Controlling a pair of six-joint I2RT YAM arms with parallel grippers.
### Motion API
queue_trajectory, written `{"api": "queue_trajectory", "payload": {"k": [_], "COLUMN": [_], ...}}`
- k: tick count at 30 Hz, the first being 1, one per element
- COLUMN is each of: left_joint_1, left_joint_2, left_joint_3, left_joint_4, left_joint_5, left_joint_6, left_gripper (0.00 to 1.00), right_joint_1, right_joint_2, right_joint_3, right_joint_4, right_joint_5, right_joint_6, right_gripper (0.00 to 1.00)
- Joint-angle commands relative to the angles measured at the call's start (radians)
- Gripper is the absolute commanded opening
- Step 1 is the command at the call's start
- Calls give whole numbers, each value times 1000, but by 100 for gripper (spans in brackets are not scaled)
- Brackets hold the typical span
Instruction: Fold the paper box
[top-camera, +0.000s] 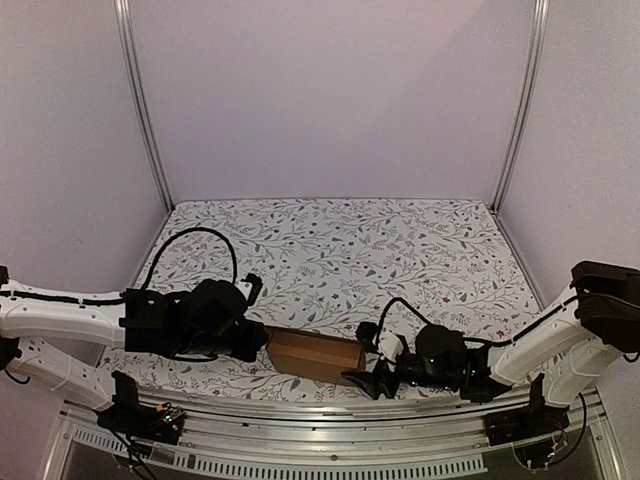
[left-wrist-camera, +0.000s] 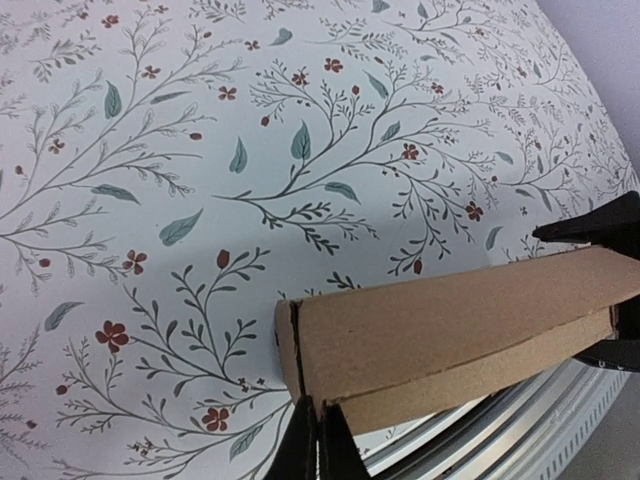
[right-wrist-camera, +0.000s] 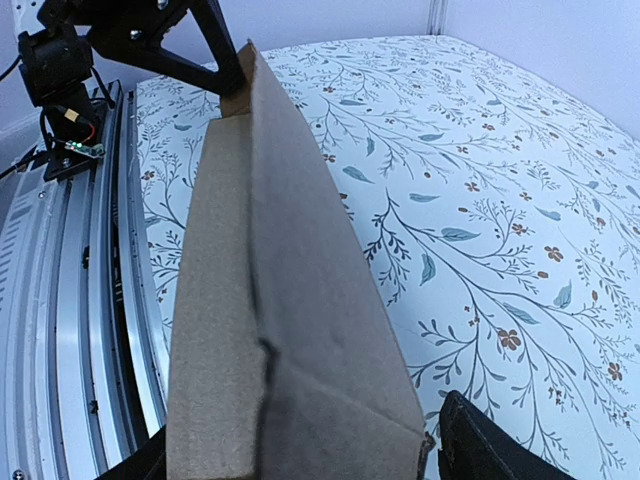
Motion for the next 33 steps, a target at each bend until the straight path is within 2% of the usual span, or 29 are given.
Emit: {"api": "queue_trajectory", "payload": {"k": [1, 7, 18, 24, 28, 33], "left_joint_1": [-24, -27, -32, -36, -39, -41], "left_joint_2": [-4, -15, -11, -3, 5, 15], "left_joint_3": [-17, -11, 17, 37, 47, 58], "left_joint_4": [-24, -37, -66, -71, -75, -83], "left_joint_5": [-3, -19, -41, -42, -43, -48], "left_joint_6": [-16, -21, -30, -32, -34, -37], "left_gripper": [0, 0, 0, 0, 0, 0], "right_joint_1": [0, 1, 1, 0, 2, 27], "right_joint_2": [-77, -181, -395, -479, -501, -488], "right_joint_3": [-10, -8, 61, 157, 254, 343], "right_joint_4": [-52, -182, -559, -801, -961, -1092], "right_joint_5": [36, 23, 1, 8, -10, 3], "right_joint_6": [28, 31, 40, 66, 76, 83], "right_gripper": [76, 79, 80, 80, 75, 61]}}
